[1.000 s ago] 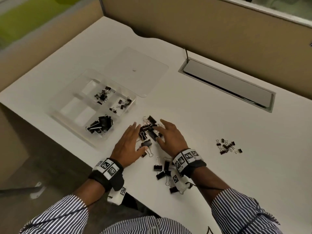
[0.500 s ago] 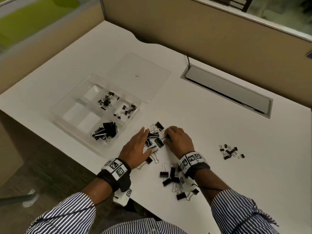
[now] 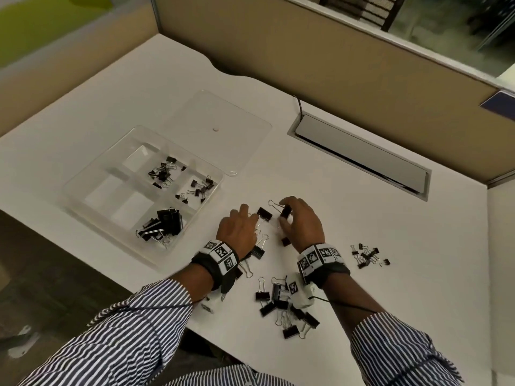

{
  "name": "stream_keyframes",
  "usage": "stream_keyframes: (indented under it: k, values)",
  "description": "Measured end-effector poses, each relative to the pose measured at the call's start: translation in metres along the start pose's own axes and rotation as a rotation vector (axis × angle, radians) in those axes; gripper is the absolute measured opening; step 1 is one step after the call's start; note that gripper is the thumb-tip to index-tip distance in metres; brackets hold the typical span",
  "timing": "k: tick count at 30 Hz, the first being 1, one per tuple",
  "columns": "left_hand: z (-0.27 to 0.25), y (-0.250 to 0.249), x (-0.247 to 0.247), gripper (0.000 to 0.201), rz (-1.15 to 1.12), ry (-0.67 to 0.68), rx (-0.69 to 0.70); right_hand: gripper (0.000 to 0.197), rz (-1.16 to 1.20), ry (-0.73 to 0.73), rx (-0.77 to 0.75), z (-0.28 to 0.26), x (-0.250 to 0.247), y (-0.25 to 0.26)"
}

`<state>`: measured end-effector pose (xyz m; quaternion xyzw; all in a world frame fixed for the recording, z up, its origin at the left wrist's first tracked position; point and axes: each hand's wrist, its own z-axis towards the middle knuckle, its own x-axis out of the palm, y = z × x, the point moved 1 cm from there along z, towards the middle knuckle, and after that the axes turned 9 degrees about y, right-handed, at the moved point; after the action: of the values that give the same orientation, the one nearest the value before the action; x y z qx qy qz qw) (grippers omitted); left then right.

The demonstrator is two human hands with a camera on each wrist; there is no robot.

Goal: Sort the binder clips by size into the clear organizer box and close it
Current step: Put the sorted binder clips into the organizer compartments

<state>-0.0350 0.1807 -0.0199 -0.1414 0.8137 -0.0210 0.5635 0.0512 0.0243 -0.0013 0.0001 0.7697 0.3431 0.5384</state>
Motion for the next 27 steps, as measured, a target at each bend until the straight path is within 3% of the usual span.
stream_keyframes:
  k: [3, 6, 14, 19, 24, 27]
  values:
    - [0.006, 0.004, 0.002, 0.036, -0.047, -0.068, 0.032, 0.044, -0.037, 0.072, -0.063, 0.012, 0.000, 0.007]
    - [0.006, 0.008, -0.006, 0.021, -0.157, -0.044, -0.008, 0.046, -0.119, 0.185, -0.121, 0.023, 0.011, 0.013]
    - [-0.008, 0.026, -0.011, 0.017, -0.436, -0.074, -0.091, 0.034, -0.334, 0.292, -0.243, 0.042, 0.033, 0.019]
    - [-0.017, 0.029, -0.012, 0.016, -0.478, -0.088, -0.086, 0.020, -0.299, 0.250, -0.158, 0.044, 0.028, 0.014]
    - [-0.024, 0.034, -0.014, 0.017, -0.537, -0.125, -0.091, 0.027, -0.203, 0.149, 0.010, 0.026, 0.000, -0.004]
    - [-0.029, 0.036, -0.013, 0.017, -0.574, -0.149, -0.067, 0.026, -0.191, 0.170, 0.066, 0.004, -0.005, -0.010]
